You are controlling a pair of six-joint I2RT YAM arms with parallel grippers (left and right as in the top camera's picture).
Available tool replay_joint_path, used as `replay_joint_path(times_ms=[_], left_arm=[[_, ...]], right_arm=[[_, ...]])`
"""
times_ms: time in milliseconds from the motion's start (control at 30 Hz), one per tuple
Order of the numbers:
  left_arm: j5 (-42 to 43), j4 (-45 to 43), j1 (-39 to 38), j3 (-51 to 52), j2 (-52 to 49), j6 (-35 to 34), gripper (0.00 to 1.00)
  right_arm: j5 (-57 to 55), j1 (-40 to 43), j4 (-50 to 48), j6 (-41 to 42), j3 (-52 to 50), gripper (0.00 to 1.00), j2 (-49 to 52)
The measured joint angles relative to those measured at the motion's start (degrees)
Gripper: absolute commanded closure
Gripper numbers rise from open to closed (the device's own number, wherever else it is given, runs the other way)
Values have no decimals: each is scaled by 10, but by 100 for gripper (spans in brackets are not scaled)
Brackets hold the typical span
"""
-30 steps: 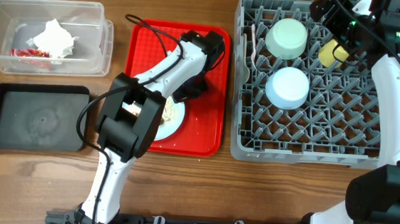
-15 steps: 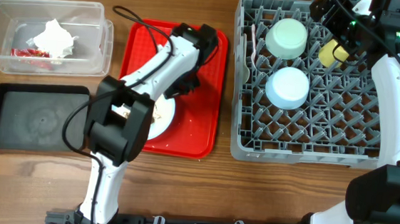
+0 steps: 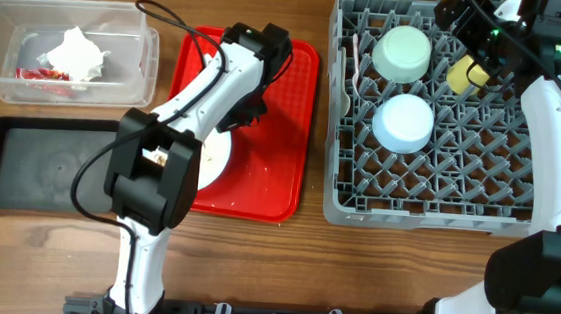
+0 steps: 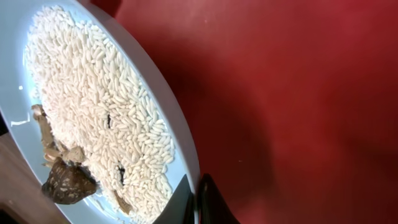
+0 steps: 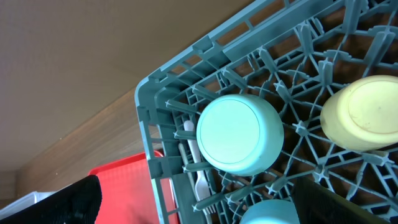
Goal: Sort waste into correct bins and load items into the dishwasher rack
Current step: 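Lift the plate with the left gripper and carry it left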
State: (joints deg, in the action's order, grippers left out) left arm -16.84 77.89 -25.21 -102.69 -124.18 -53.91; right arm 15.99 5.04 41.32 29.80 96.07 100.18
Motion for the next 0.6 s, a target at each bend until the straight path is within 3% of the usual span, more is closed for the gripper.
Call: replay_joint_path(times_ms=[600], left_arm=[[-32, 40, 127, -23, 49, 7, 96]], right_arm=[[0, 0, 0, 0, 0, 0, 0]])
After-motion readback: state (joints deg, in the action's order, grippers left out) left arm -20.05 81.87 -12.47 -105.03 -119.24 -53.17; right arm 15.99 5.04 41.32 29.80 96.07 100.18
